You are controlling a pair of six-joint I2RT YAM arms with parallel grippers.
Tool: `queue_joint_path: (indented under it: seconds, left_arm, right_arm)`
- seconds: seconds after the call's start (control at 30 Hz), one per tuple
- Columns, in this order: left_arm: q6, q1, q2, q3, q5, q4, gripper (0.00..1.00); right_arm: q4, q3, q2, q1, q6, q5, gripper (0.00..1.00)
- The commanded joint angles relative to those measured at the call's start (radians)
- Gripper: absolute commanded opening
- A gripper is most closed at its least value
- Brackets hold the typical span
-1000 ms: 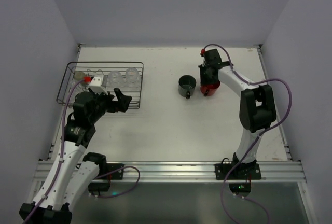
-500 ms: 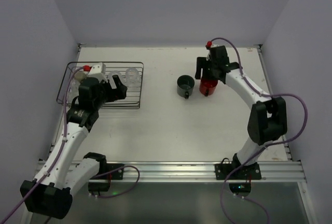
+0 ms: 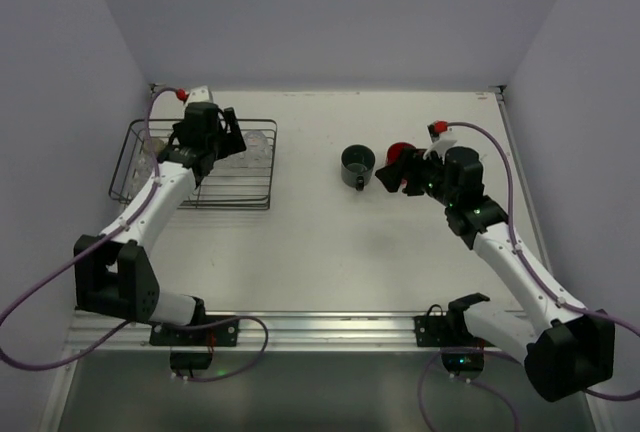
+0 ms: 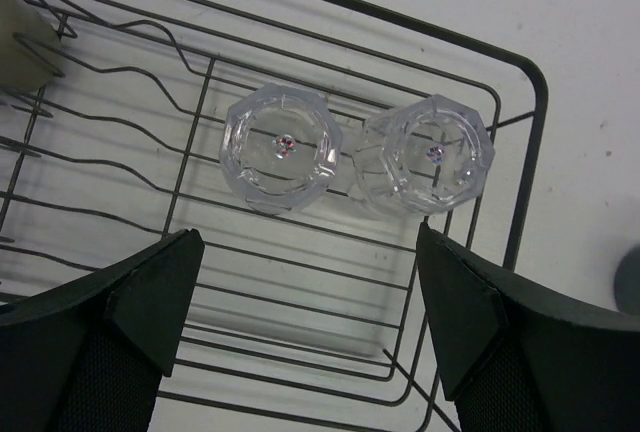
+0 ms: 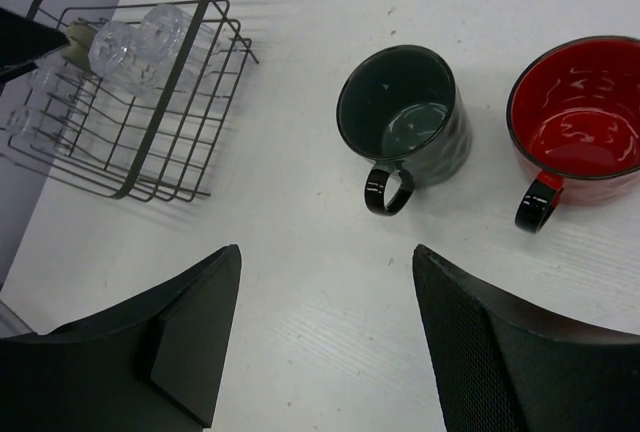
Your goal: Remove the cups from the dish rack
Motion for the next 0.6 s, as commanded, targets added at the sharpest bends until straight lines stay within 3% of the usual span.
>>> queue_joint_path:
  seconds: [0.0, 0.47, 0.57]
  left_arm:
    - [0.006, 0.009, 0.082, 0.096, -0.106, 0.03, 0.95]
    - [0.042, 0.032, 0.3, 0.119, -0.127, 0.108, 0.93]
    - [0.047, 0.035, 0.323, 0.129, -0.123, 0.128, 0.87]
  right_arm:
    - [0.123, -0.051, -0.041, 0.001, 0.036, -0.076, 0.72]
    - [0.153, -0.092, -0.071, 0.003, 0.052, -0.159, 0.72]
    - [0.155, -0.09, -0.066, 0.012, 0.052, -0.179, 0.71]
